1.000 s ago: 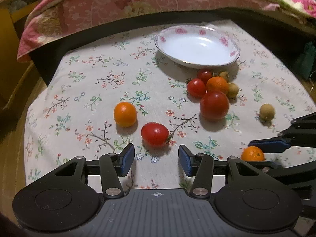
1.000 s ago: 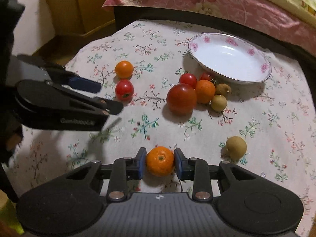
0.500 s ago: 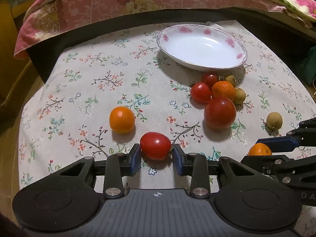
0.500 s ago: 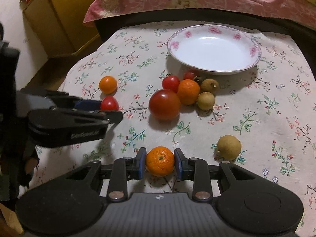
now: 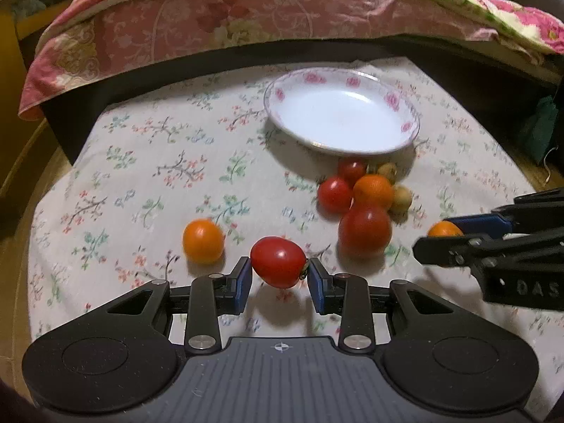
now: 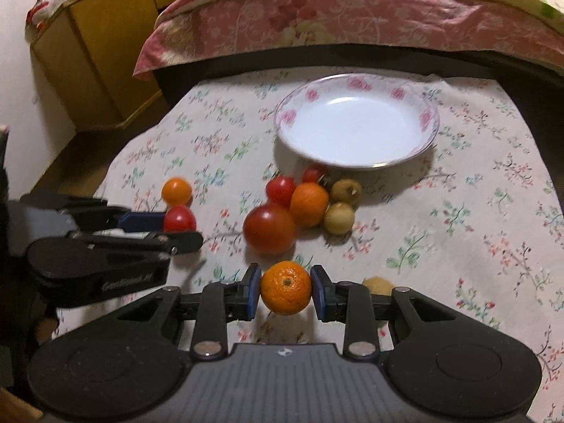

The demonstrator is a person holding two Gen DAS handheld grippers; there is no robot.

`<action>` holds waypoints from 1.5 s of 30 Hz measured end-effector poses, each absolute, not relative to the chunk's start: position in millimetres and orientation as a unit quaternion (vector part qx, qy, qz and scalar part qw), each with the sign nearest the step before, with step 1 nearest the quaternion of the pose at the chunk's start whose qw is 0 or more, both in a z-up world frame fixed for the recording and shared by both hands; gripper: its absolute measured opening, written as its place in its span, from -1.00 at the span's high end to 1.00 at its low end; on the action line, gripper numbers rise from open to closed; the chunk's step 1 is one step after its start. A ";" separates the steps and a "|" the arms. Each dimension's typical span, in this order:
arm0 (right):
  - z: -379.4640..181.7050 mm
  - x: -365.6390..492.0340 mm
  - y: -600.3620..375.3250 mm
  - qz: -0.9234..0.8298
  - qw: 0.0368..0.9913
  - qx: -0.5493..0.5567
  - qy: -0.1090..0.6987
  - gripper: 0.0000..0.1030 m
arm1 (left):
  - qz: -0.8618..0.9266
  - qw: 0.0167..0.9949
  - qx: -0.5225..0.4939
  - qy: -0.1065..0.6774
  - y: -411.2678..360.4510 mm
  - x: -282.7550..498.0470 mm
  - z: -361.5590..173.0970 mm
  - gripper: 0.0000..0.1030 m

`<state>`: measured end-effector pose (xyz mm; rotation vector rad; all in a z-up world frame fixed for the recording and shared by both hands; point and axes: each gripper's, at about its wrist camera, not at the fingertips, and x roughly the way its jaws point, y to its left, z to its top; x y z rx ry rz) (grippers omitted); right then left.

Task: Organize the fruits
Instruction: 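Carry both fruits over the white plate and open both grippers, then lift both open grippers away from the plate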

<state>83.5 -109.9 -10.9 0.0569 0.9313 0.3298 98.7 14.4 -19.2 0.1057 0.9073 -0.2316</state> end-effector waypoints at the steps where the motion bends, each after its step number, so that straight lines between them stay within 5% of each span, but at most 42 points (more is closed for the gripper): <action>1: -9.4 86.4 -111.8 0.155 0.882 0.030 0.444 0.41 | -0.114 0.891 0.049 0.436 12.8 102.6 -17.6 0.18; 35: -21.7 200.4 -151.3 0.116 0.904 0.051 0.409 0.39 | -0.150 0.902 0.078 0.397 -31.5 194.2 -19.6 0.16; 45: -19.6 199.7 -151.1 0.113 0.909 0.052 0.399 0.35 | -0.145 0.905 0.079 0.393 -30.2 191.9 -16.7 -0.06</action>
